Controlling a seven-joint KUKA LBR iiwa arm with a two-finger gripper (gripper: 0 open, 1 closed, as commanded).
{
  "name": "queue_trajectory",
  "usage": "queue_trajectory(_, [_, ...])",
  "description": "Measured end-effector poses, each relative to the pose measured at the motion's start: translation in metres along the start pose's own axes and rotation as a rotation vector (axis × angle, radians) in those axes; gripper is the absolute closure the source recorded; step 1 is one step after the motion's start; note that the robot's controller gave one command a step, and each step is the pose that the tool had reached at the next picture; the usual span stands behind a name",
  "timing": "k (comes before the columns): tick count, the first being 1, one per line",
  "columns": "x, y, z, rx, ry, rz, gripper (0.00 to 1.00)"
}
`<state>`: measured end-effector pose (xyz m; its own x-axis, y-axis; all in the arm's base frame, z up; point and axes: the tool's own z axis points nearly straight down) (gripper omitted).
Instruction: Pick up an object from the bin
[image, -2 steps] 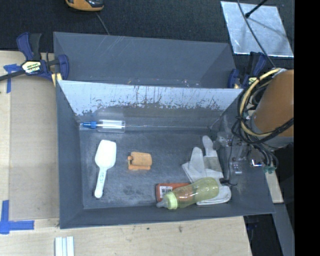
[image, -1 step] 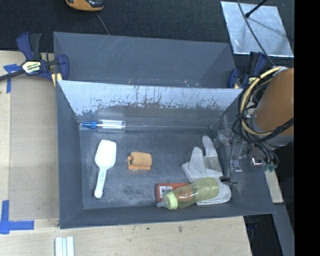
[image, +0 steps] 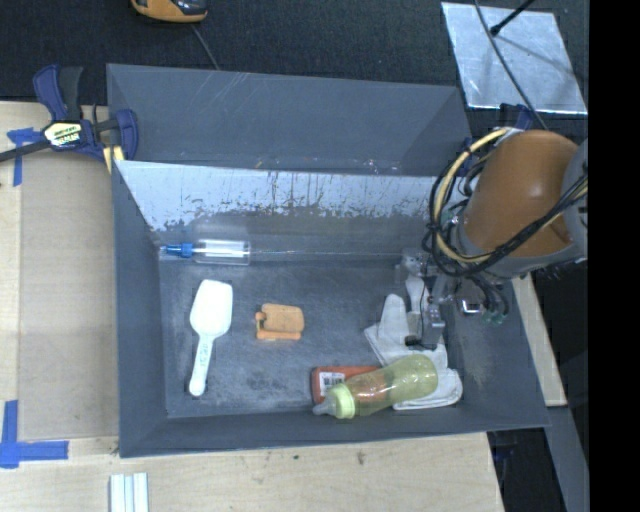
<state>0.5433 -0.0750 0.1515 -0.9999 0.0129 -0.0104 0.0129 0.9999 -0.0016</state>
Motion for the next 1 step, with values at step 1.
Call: queue_trajectory(1, [0.0020,0.0026,0.0384,-0.002,0.005,-0.081,0.00])
